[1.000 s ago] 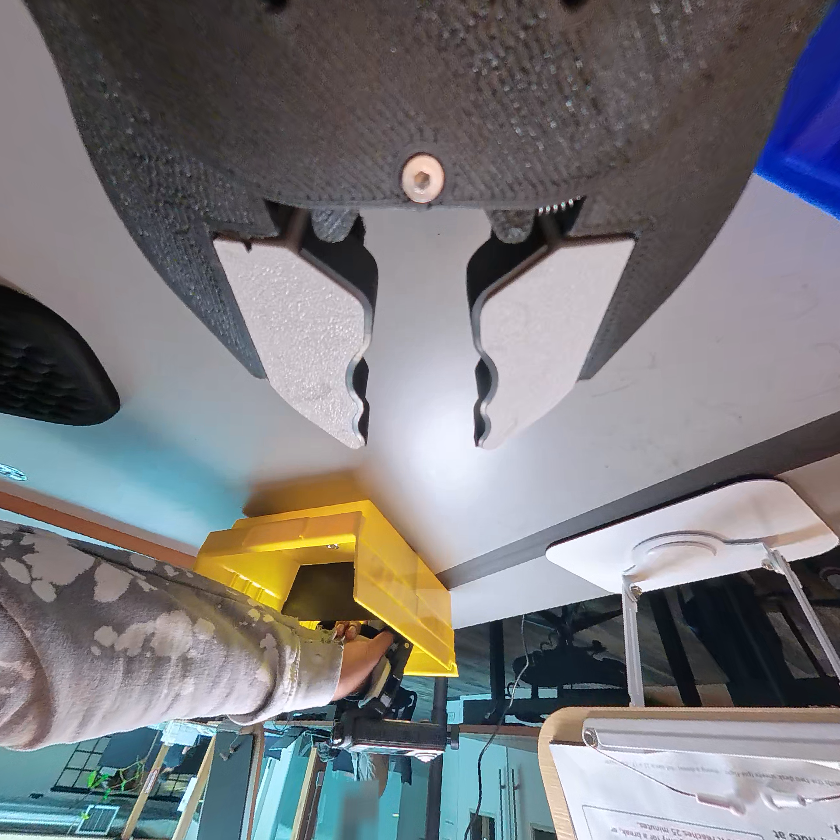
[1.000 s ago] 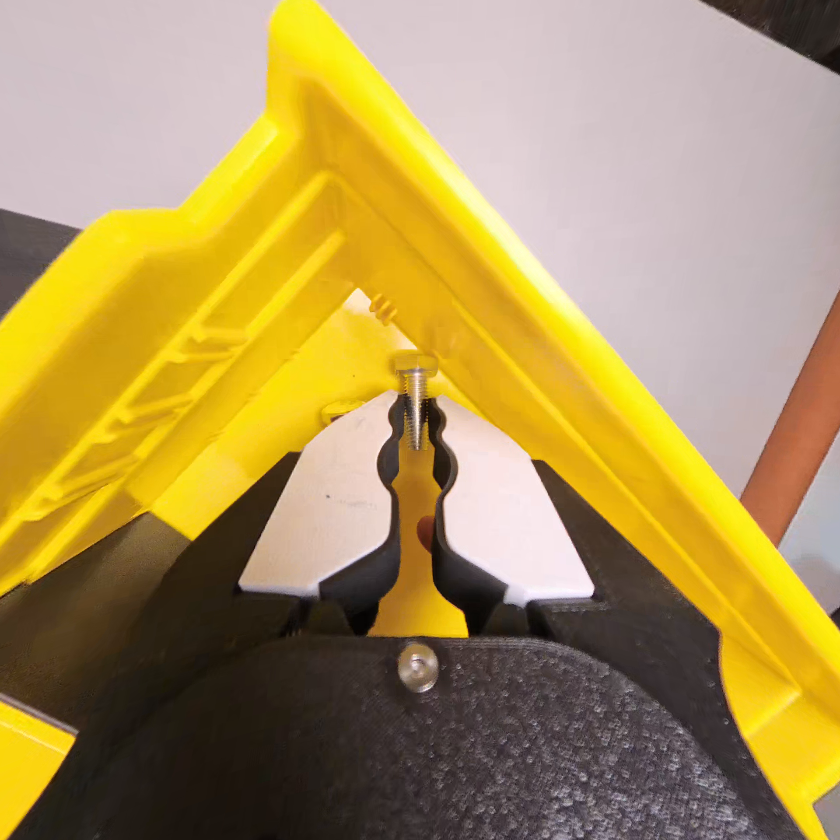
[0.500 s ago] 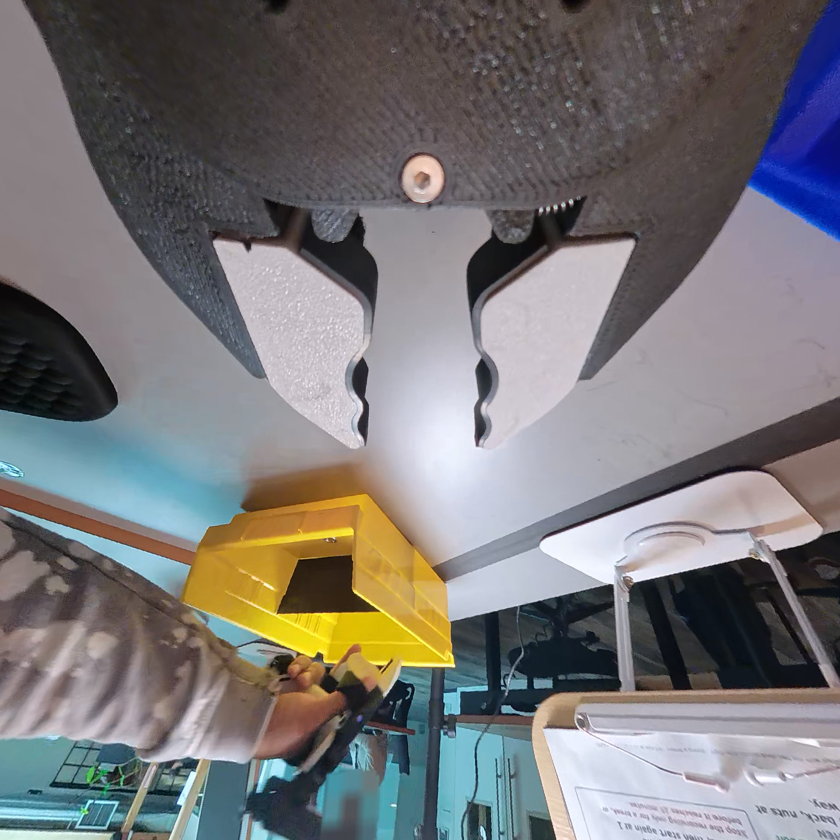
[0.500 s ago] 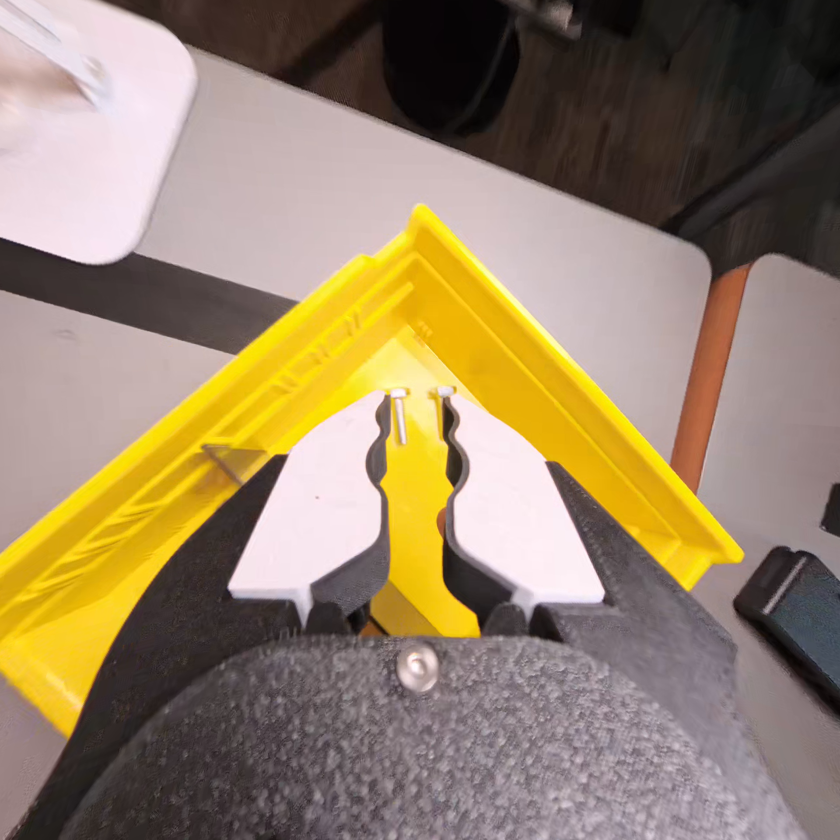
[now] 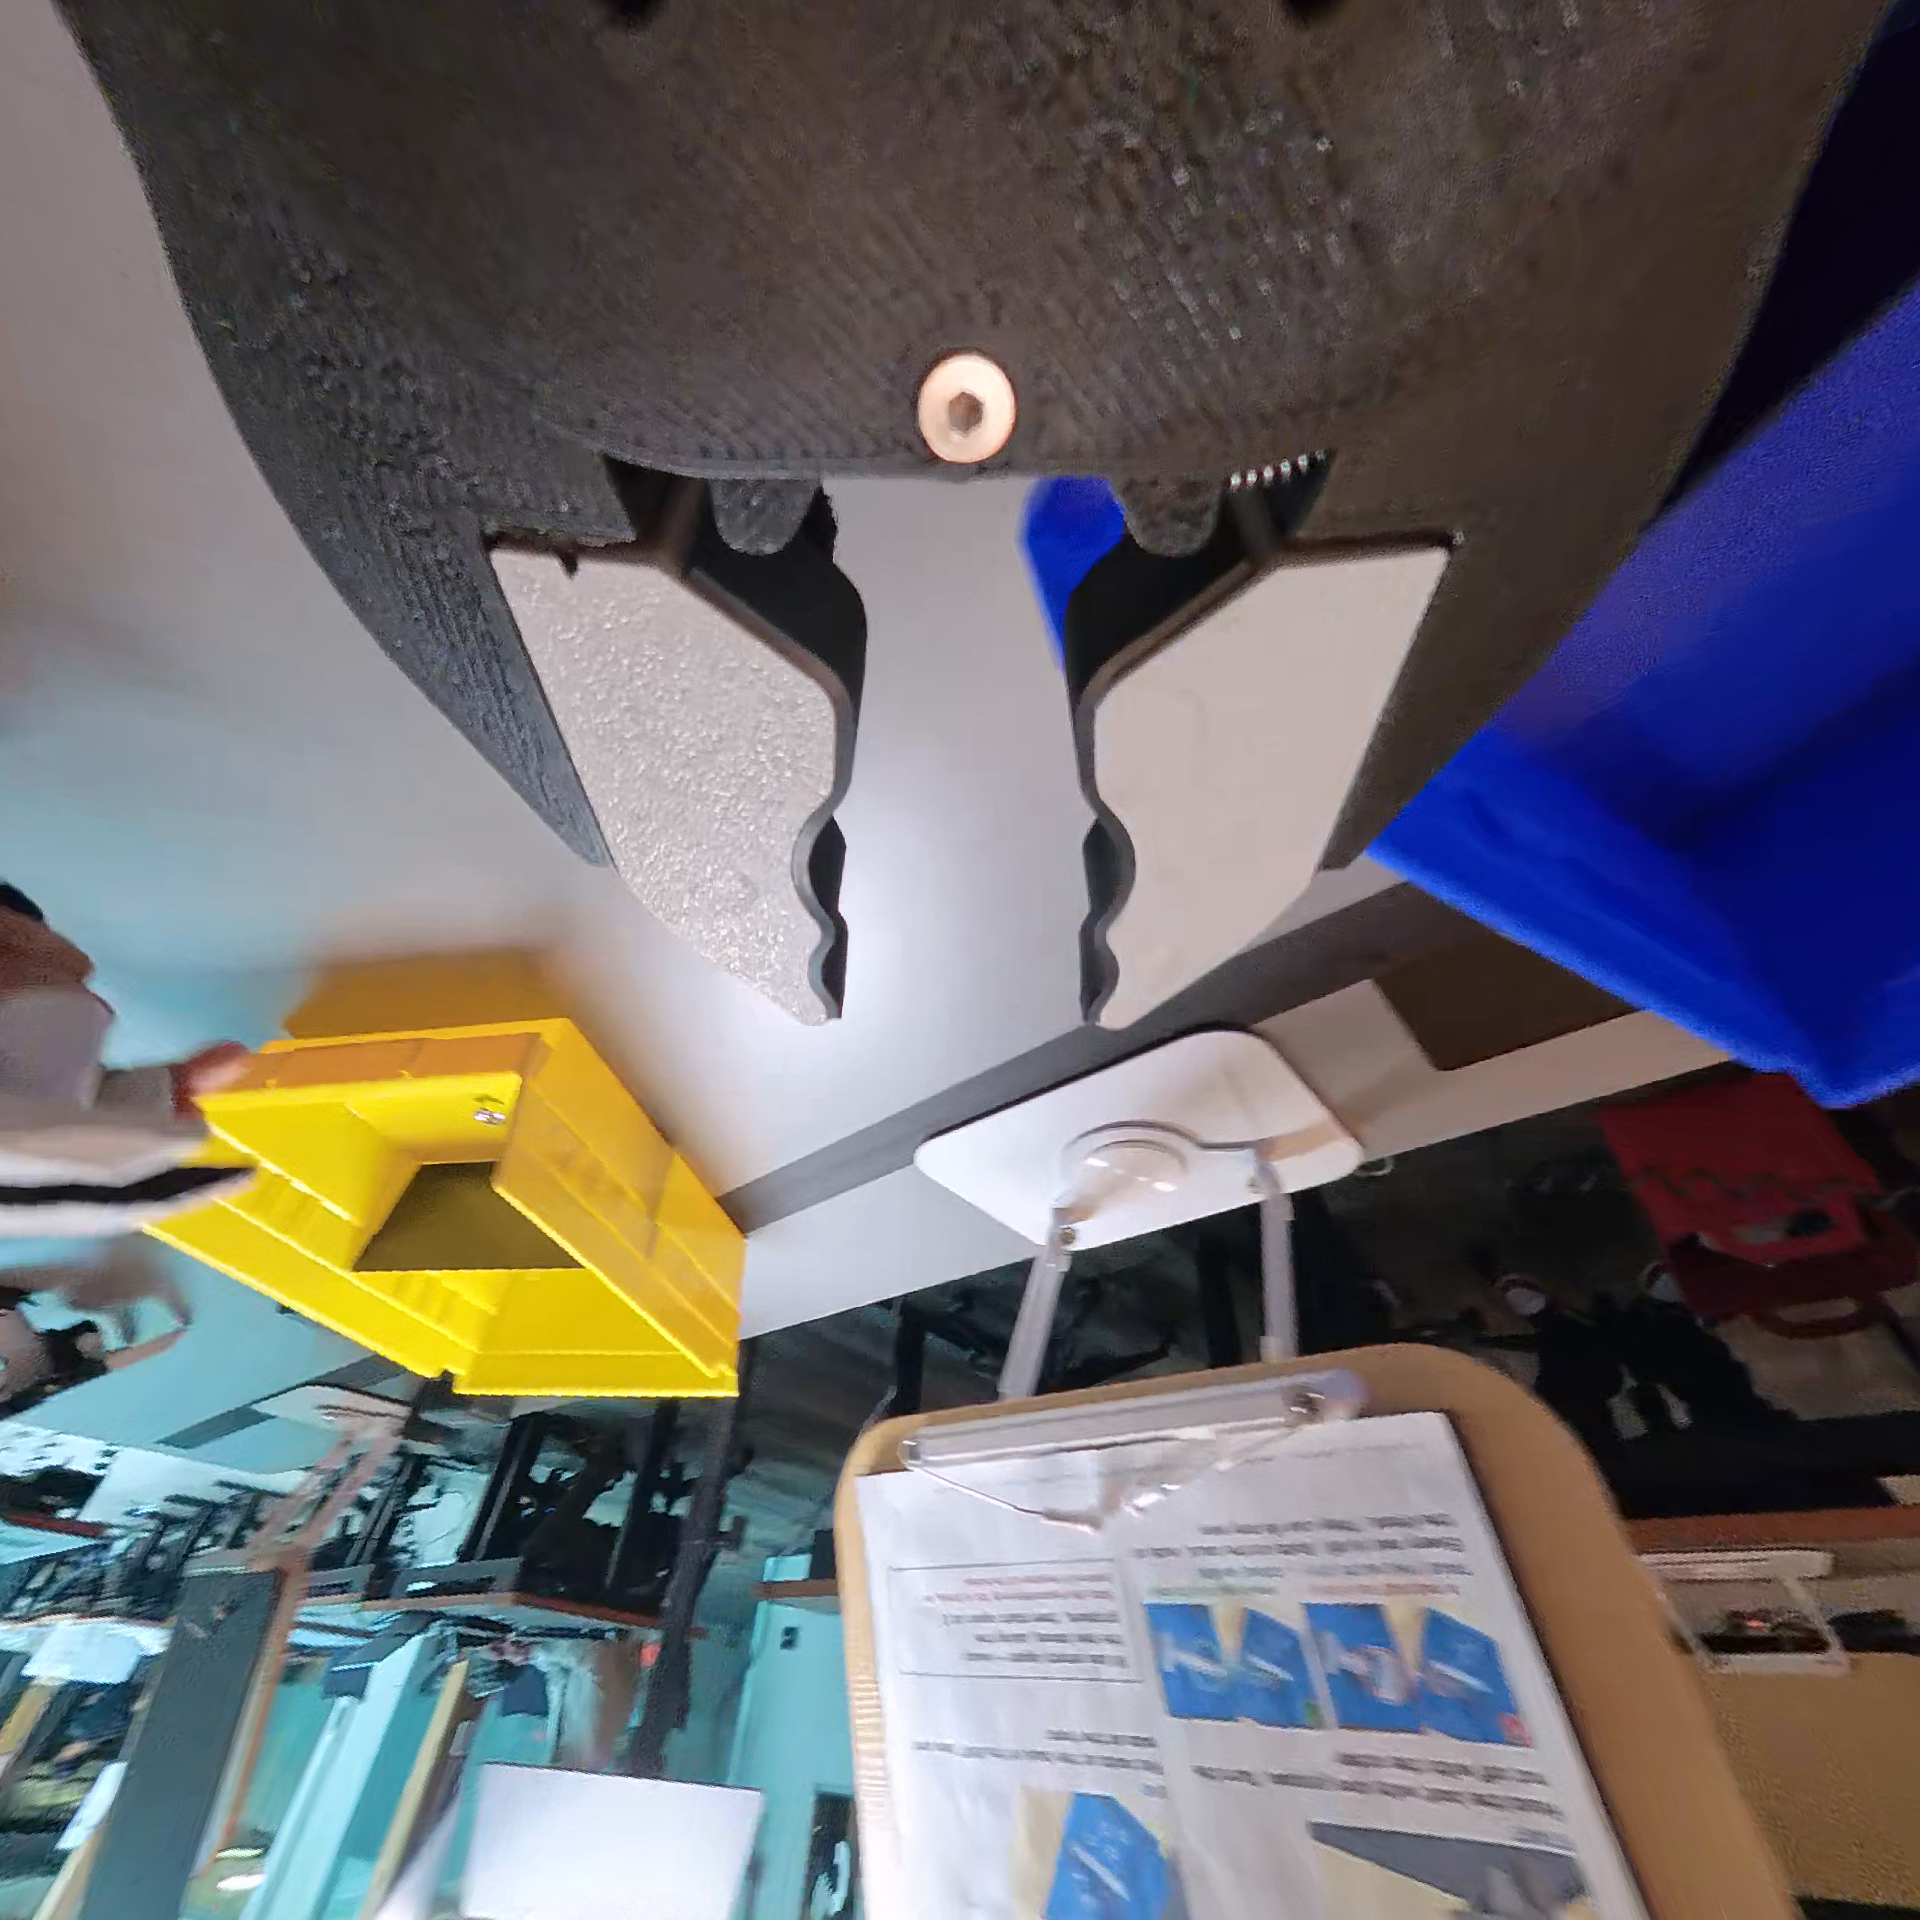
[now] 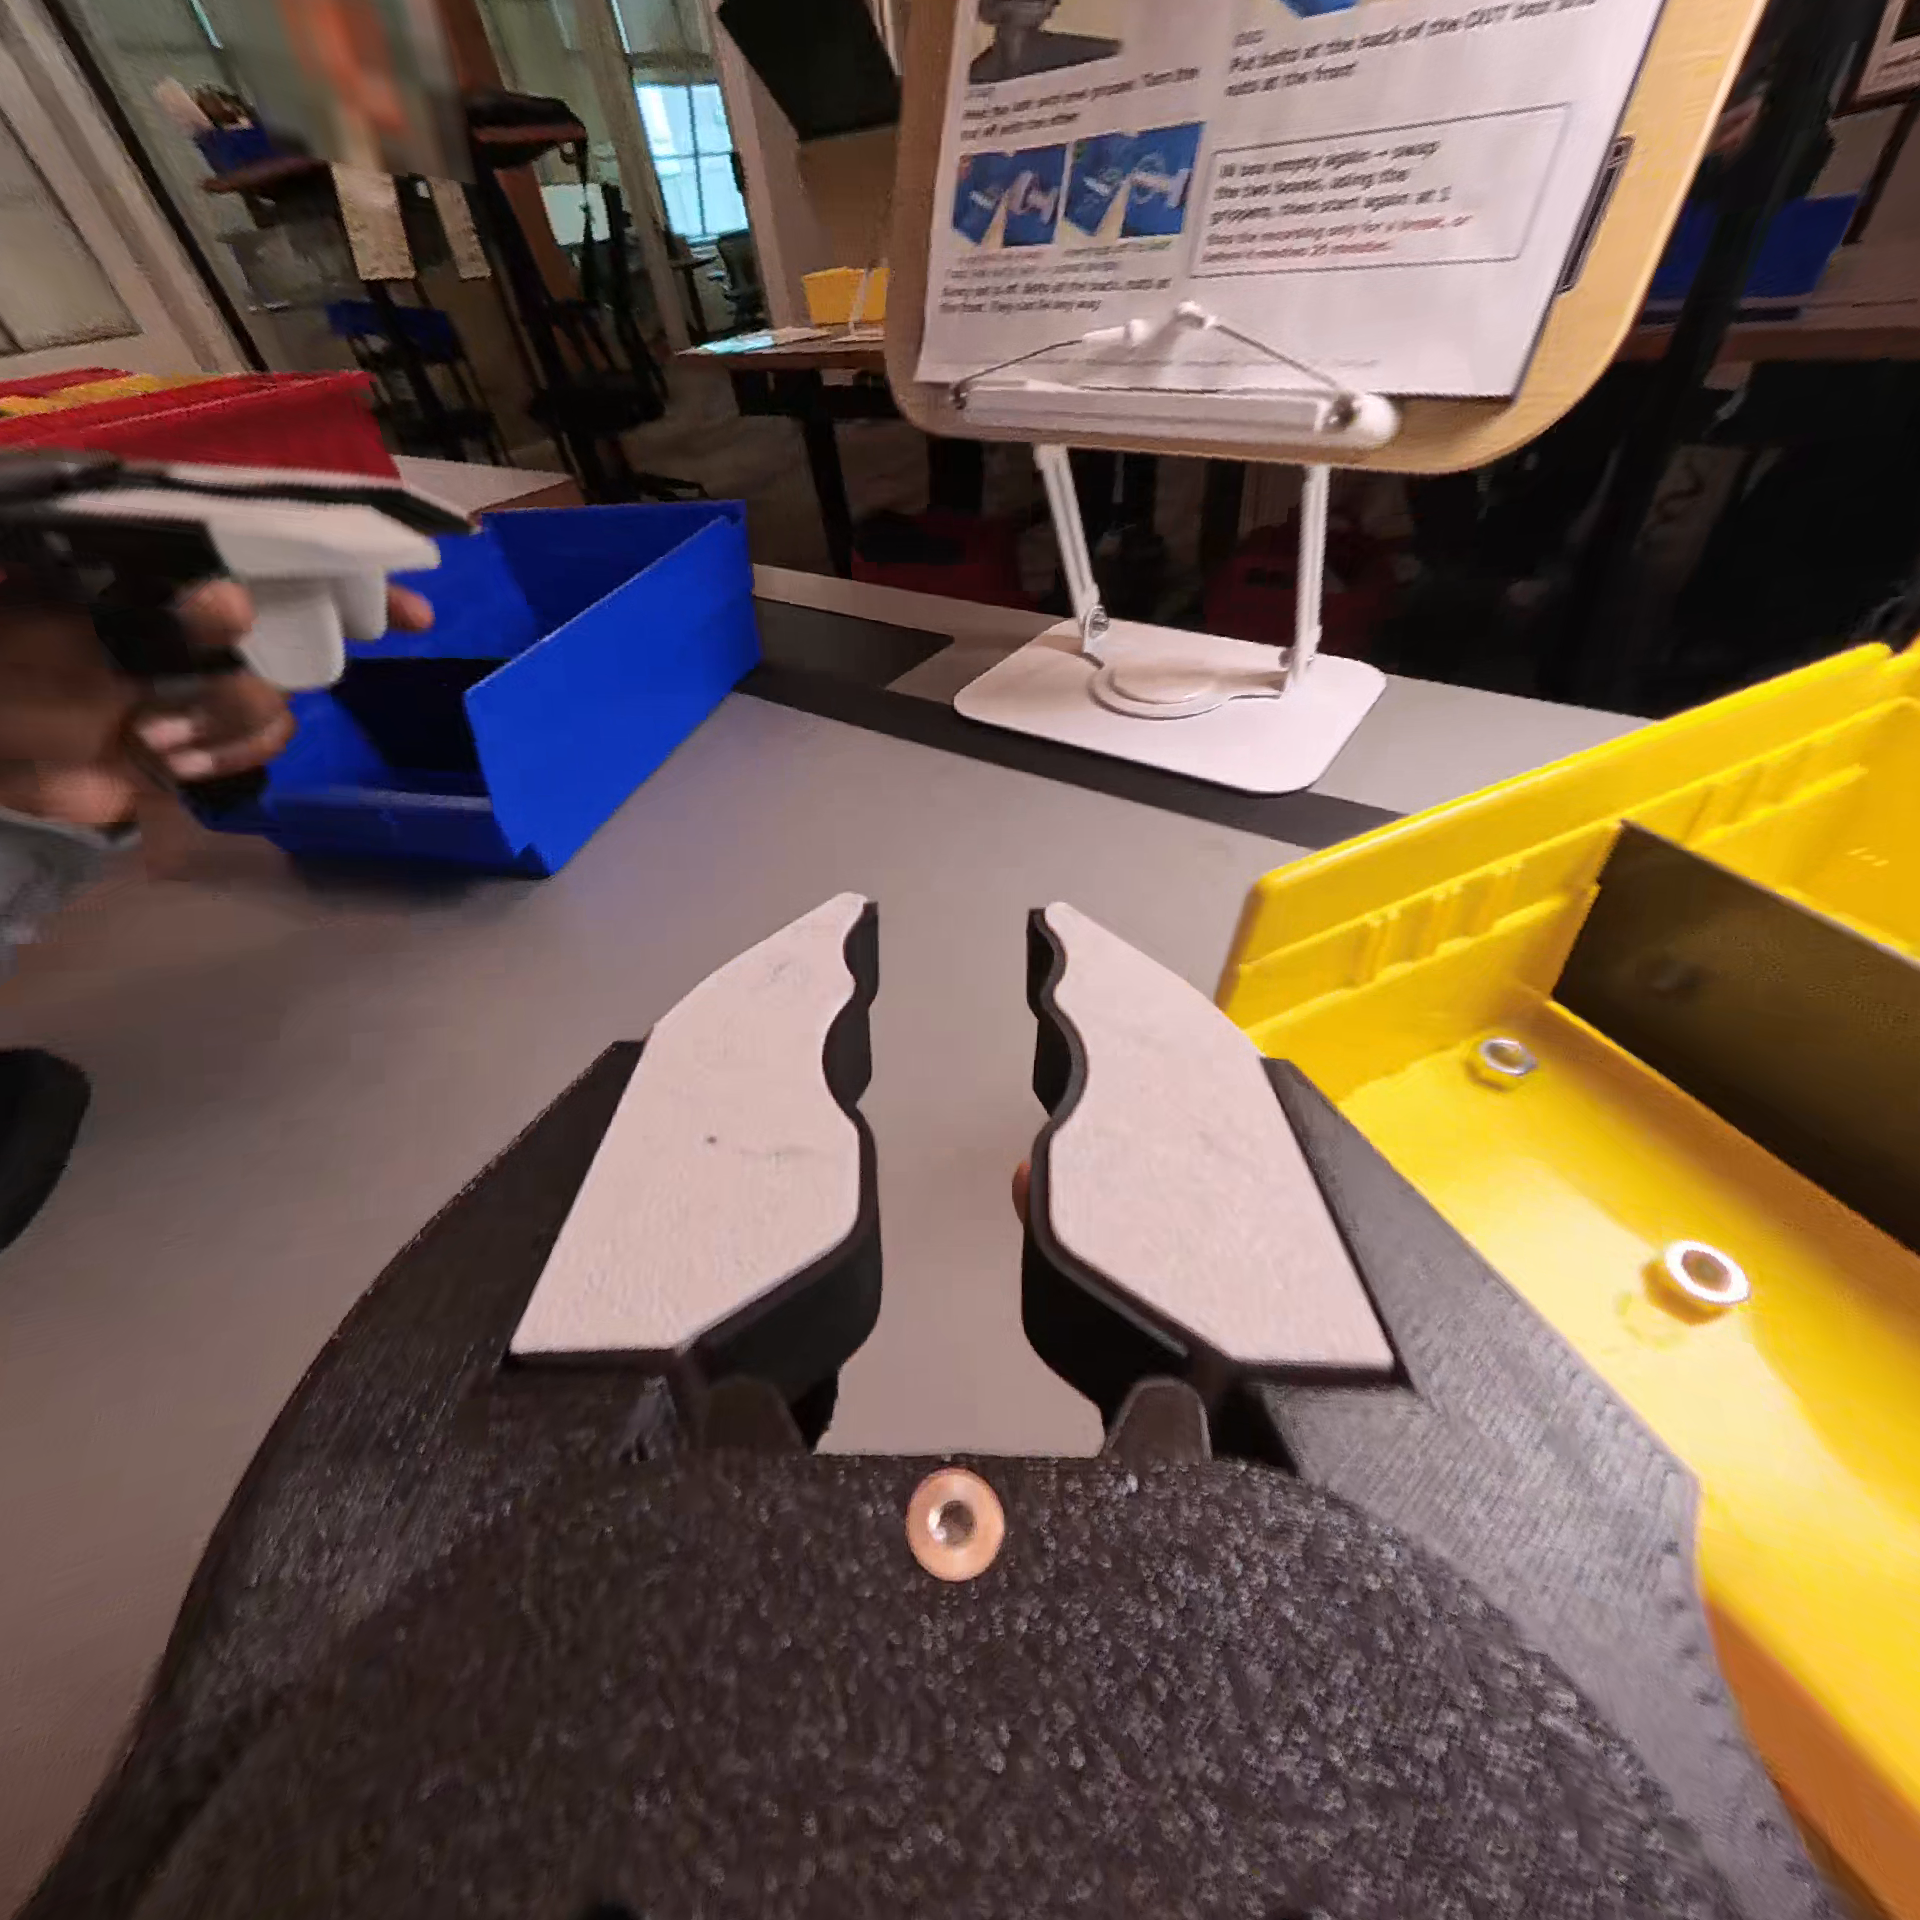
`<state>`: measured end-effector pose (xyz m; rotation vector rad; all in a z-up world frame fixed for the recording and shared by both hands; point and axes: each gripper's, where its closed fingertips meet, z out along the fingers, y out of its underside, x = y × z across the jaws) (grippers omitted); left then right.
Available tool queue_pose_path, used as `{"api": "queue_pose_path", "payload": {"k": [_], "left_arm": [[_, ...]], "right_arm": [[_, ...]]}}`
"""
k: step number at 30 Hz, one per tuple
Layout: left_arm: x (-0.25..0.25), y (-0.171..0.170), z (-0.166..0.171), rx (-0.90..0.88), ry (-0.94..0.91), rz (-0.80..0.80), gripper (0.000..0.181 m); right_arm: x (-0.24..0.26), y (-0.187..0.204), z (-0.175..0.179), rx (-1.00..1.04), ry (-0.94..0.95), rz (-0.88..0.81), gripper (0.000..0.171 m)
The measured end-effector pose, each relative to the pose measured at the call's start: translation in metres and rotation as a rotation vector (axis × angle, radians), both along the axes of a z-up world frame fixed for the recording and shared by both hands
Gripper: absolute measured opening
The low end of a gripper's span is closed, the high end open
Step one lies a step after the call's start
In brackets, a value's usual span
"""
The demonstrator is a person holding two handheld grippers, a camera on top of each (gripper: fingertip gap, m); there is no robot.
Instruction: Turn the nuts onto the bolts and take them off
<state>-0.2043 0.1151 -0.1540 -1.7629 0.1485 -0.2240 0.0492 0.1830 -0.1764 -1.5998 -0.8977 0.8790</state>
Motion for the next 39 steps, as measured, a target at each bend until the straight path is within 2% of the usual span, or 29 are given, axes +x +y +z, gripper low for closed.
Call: {"api": "queue_pose_path", "payload": {"k": [3, 7, 11, 15, 18, 22, 27, 32, 36, 39], "left_arm": [[-0.053, 0.004, 0.018, -0.074, 0.003, 0.08, 0.042], [-0.129, 0.012, 0.016, -0.309, 0.011, 0.182, 0.042], [-0.195, 0.015, -0.022, -0.621, 0.084, 0.291, 0.043], [-0.235, 0.018, -0.072, -0.887, 0.164, 0.348, 0.042], [-0.264, 0.008, -0.111, -1.11, 0.379, 0.383, 0.042], [-0.289, -0.003, -0.141, -1.322, 0.646, 0.393, 0.04], [-0.302, -0.004, -0.159, -1.421, 0.669, 0.417, 0.034], [-0.318, -0.006, -0.16, -1.442, 0.687, 0.461, 0.026], [-0.318, -0.006, -0.161, -1.434, 0.701, 0.441, 0.024], [-0.314, -0.007, -0.154, -1.399, 0.718, 0.408, 0.015]], "right_arm": [[-0.005, -0.017, -0.015, 0.059, -0.007, 0.028, 0.029], [-0.013, -0.028, -0.013, 0.09, 0.001, 0.075, 0.03], [-0.02, -0.036, -0.015, 0.109, 0.003, 0.113, 0.03], [-0.021, -0.041, -0.025, 0.111, -0.022, 0.132, 0.029], [-0.019, -0.039, -0.032, 0.103, -0.039, 0.133, 0.029], [-0.015, -0.036, -0.035, 0.087, -0.04, 0.129, 0.028], [-0.015, -0.032, -0.042, 0.057, -0.048, 0.134, 0.027], [-0.014, -0.031, -0.045, 0.043, -0.053, 0.136, 0.026], [-0.014, -0.031, -0.044, 0.047, -0.056, 0.134, 0.025], [-0.013, -0.032, -0.043, 0.055, -0.059, 0.129, 0.024]]}}
